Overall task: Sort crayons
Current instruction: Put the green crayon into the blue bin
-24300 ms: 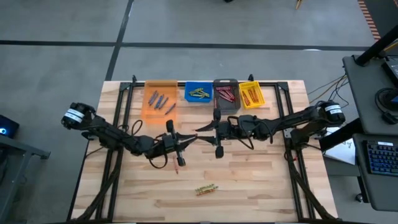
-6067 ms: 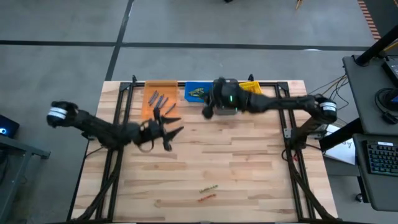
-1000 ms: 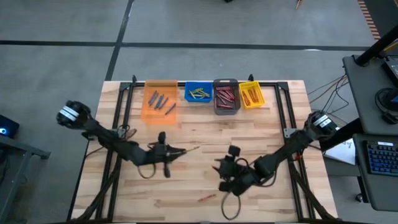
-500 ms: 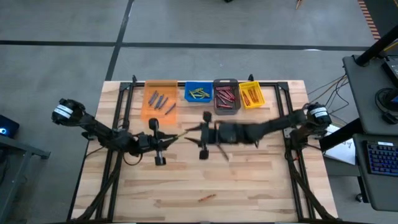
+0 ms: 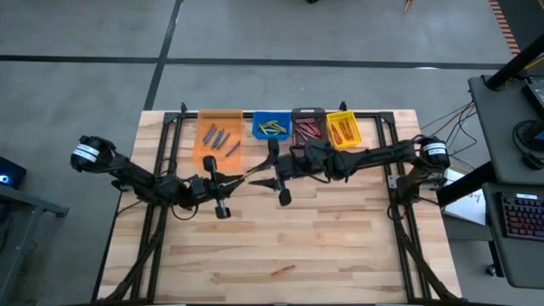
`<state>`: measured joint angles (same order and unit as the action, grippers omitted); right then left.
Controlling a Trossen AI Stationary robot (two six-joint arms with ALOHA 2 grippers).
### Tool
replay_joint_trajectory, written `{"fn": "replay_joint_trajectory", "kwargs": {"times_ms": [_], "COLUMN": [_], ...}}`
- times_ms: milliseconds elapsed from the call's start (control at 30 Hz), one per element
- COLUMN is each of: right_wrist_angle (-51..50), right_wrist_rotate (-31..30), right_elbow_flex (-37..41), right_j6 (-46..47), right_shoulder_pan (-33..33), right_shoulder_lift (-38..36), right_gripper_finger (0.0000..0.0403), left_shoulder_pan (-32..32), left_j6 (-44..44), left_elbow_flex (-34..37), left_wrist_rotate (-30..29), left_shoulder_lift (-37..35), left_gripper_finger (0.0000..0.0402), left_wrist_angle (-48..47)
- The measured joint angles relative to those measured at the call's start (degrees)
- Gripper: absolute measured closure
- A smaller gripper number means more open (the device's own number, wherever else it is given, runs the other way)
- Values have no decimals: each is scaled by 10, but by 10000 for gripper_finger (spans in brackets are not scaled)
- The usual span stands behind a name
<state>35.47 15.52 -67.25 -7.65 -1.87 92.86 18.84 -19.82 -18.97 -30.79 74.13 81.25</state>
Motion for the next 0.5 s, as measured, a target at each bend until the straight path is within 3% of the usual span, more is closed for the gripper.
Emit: {"fn": "replay_joint_trajectory", "kwargs": {"times_ms": [300, 500], "right_wrist_angle": [0, 0], "right_wrist_rotate": [0, -3], "right_elbow_flex": [-17, -17], "right_j6": [10, 16], "right_shoulder_pan": [1, 0], "right_shoulder_lift": [0, 0], "right_gripper_finger": [279, 378], "left_shoulder_pan": [0, 1], "left_j6": [22, 40], "left_elbow_flex": [-1, -9], "left_wrist_rotate": [0, -12], "left_shoulder_lift": [8, 8], "left_gripper_finger": [401, 377], "left_wrist_angle": [-1, -1]}}
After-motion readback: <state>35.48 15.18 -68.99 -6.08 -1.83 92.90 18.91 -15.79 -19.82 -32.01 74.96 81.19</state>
